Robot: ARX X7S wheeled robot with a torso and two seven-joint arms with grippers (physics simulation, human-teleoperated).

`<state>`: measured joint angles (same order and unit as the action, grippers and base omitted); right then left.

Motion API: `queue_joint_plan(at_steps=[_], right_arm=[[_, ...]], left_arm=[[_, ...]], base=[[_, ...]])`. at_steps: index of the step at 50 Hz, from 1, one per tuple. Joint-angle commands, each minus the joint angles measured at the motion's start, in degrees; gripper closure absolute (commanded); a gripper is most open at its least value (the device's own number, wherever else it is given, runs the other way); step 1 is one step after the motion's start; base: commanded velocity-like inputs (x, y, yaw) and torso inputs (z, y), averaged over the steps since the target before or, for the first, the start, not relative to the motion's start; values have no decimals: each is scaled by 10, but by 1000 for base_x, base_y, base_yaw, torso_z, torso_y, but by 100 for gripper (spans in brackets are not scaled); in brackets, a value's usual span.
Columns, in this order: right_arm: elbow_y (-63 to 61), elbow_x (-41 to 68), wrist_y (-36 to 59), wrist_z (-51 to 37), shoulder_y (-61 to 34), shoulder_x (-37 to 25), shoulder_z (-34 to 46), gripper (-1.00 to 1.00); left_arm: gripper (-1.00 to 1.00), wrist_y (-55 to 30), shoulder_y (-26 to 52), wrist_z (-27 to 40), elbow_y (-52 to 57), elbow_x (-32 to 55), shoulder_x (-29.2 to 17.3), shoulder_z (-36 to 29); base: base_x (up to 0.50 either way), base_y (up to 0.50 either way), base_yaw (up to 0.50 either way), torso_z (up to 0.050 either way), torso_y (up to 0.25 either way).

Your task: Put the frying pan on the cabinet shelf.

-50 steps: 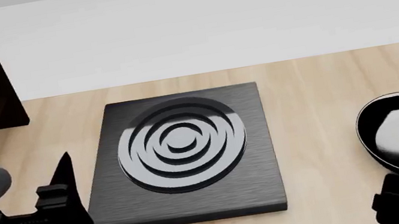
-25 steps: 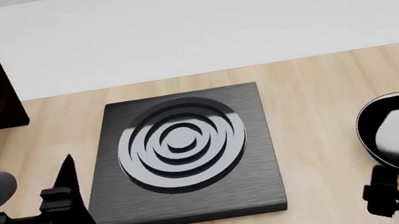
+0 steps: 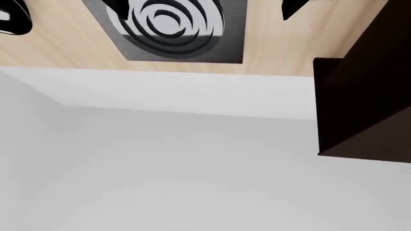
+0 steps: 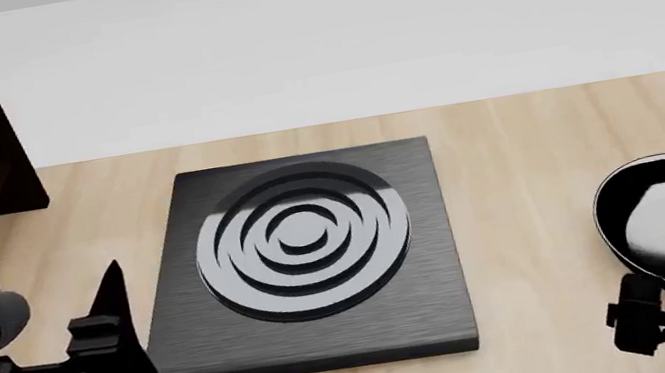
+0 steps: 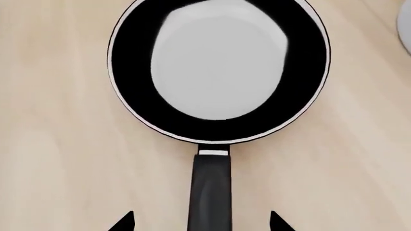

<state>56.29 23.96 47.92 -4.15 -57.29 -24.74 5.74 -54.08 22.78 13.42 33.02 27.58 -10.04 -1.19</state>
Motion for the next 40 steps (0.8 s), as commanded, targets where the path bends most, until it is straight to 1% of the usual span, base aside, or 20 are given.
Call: queue_joint_plan(at_steps=[1,5,13,20,28,30,32,33,35,40], right_arm=[[186,-68,-85,48,-78,15,33,-100],[186,-80,-84,49,-71,18,19,-100],[186,-105,-101,57,-38,26,-14,-100],[186,-131,-115,72,-18,32,-22,-100],[184,-138,-114,71,-16,36,-31,-100],[177,-131,-117,51,-18,34,-45,-100],[174,-133,-112,55,-21,35,-42,-100],[170,-133,-110,55,-22,36,-42,100],[133,-133,-94,52,-13,36,-40,100],[-8,-121,-15,40,31,33,-44,100]], left_arm=[[-100,31,-6,-3,-16,-14,0,2],[-100,43,-9,-4,-25,-18,-1,-3],[-100,34,-8,1,-17,-11,-2,-1],[-100,42,-10,2,-24,-11,-4,-2],[-100,46,-9,3,-26,-8,-5,-4],[-100,52,-10,1,-32,-10,-6,-4],[-100,55,-11,1,-33,-10,-7,-6],[-100,52,-10,3,-31,-9,-6,-6],[-100,45,-10,7,-24,-6,-6,-7],[-100,29,-6,14,-12,3,-6,-5]], base=[[0,0,0,0,0],[0,0,0,0,0],[0,0,0,0,0],[0,0,0,0,0],[0,0,0,0,0],[0,0,0,0,0],[0,0,0,0,0],[0,0,0,0,0],[0,0,0,0,0],[0,0,0,0,0]])
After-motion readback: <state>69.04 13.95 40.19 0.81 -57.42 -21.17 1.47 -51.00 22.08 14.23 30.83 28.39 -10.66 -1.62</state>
